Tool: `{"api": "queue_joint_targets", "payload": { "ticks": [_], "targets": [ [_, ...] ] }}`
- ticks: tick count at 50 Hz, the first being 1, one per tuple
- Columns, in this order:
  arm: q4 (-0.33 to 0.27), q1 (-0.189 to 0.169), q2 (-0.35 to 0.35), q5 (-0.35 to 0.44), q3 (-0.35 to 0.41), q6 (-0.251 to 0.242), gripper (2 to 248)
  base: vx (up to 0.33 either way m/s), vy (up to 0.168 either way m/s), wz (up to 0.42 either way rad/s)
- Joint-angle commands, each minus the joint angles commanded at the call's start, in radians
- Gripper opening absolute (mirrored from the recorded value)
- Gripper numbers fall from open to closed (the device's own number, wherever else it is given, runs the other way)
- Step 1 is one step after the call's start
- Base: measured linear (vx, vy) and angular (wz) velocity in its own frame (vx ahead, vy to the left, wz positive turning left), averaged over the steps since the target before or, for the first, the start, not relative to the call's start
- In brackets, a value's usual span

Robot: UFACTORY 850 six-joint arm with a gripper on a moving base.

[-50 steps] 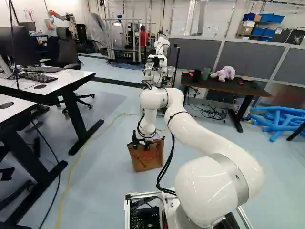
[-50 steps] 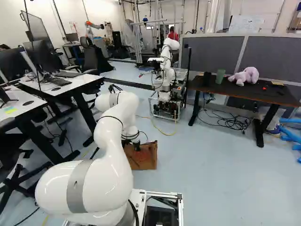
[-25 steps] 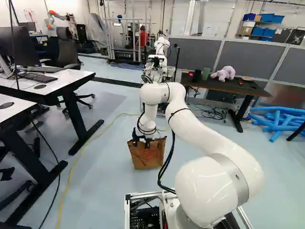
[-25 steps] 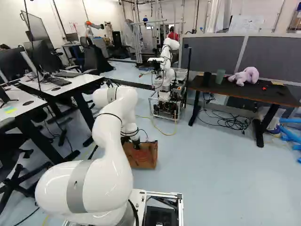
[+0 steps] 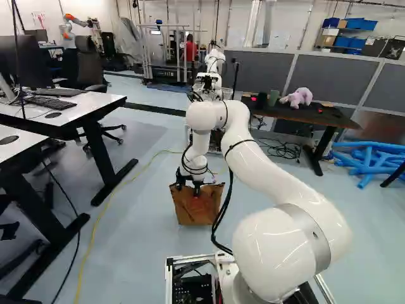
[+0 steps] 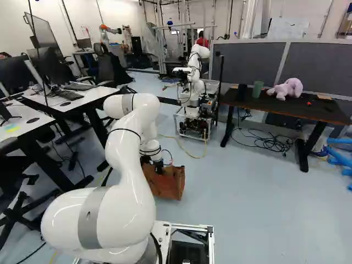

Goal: Pick up the bag on the ground and place it on the table

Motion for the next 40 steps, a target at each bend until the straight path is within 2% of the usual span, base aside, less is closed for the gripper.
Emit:
{"api": "queue_joint_targets", "payload": {
  "ticks": [40],
  "targets": [
    [0.015, 0.001, 0.153, -0.048, 0.128, 0.0, 21, 0.0, 0.0, 0.0]
  ]
}}
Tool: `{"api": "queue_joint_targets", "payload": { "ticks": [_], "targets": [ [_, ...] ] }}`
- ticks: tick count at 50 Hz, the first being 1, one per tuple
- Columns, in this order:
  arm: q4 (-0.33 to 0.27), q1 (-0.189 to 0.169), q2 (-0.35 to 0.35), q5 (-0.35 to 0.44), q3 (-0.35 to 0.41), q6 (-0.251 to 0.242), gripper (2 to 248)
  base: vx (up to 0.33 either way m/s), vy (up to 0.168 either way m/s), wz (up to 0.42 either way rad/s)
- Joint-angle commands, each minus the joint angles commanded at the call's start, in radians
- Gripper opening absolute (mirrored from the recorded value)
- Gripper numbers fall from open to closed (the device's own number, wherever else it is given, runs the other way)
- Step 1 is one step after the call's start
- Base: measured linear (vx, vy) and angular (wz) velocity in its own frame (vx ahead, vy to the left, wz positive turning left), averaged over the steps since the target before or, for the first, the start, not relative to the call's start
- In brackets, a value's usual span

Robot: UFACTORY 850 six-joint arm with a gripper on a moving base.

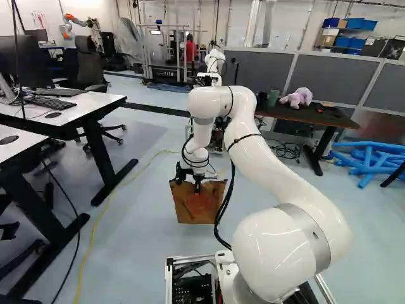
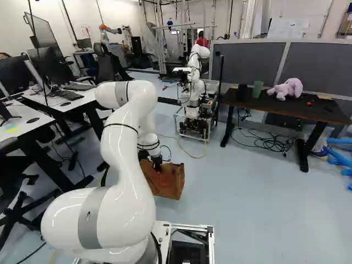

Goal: Pick up the bag on the ground and place it on the table

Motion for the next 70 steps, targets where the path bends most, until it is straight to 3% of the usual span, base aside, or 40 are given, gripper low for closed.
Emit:
{"api": "queue_joint_targets", "payload": {
  "ticks": [70],
  "targets": [
    [0.0, 0.007, 0.288, -0.016, 0.232, 0.0, 21, 0.0, 0.0, 0.0]
  ]
}}
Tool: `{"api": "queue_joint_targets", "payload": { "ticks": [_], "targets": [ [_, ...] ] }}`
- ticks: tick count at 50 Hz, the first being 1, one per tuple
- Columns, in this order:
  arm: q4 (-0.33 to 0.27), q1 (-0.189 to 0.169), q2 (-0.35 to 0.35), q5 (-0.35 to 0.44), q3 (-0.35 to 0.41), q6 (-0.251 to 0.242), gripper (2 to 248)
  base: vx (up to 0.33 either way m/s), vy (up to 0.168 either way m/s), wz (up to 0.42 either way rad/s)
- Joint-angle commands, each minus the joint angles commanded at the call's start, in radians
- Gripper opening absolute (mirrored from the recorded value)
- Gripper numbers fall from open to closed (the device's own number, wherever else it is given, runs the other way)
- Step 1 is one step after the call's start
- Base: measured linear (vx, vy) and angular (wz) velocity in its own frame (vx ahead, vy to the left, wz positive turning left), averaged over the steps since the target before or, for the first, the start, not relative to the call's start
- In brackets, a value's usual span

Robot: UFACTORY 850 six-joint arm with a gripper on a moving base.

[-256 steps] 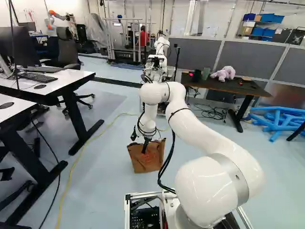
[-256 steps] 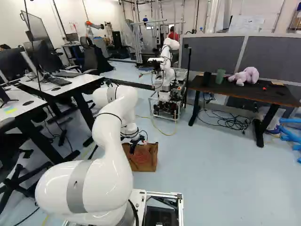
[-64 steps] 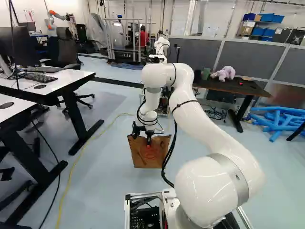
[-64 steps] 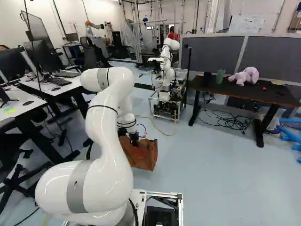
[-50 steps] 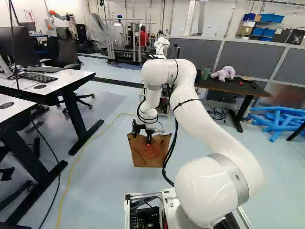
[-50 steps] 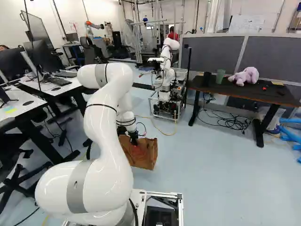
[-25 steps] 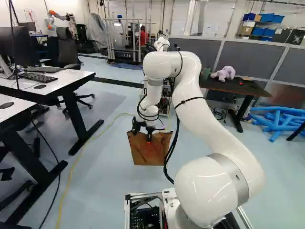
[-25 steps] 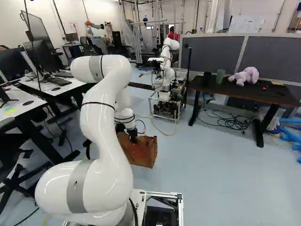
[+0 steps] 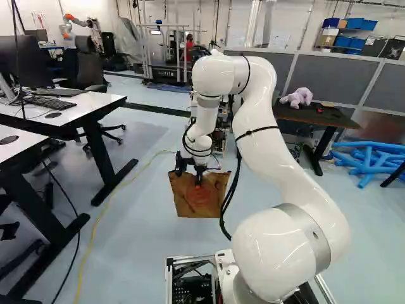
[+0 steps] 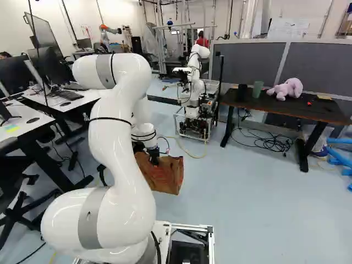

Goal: Pick up the bag on the ground and place it on the table

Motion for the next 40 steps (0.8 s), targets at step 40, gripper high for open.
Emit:
{"api": "queue_joint_targets", "payload": {
  "ticks": [40],
  "targets": [
    [0.0, 0.005, 0.174, -0.043, 0.124, 0.0, 21, 0.0, 0.0, 0.0]
  ]
}}
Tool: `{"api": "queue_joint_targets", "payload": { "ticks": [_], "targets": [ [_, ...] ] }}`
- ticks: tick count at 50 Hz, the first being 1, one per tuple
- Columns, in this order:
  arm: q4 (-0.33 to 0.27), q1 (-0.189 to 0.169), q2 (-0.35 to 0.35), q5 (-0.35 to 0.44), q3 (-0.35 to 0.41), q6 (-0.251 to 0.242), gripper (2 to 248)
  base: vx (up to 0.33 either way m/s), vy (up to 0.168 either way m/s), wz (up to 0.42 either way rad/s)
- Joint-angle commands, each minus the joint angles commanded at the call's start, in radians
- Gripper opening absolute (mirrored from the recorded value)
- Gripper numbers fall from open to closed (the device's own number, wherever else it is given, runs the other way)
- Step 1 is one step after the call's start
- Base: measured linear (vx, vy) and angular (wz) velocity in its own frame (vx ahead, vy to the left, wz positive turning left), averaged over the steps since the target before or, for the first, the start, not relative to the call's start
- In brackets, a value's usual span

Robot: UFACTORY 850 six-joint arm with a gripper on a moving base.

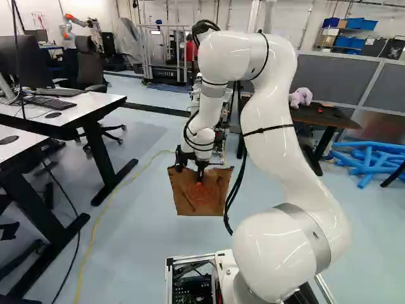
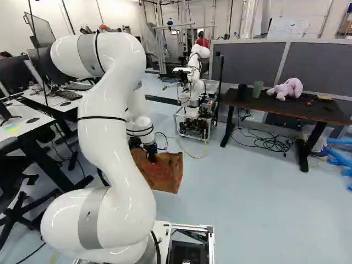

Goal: Pick up the bag on the ground and place it on the table

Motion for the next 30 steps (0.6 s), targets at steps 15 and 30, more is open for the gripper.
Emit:
{"api": "queue_joint_targets", "payload": {
  "ticks": [15, 30],
  "targets": [
    [0.0, -0.005, 0.062, -0.036, 0.032, 0.0, 21, 0.0, 0.0, 0.0],
    [0.0, -0.013, 0.123, -0.076, 0.059, 0.0, 21, 0.0, 0.0, 0.0]
  ]
}}
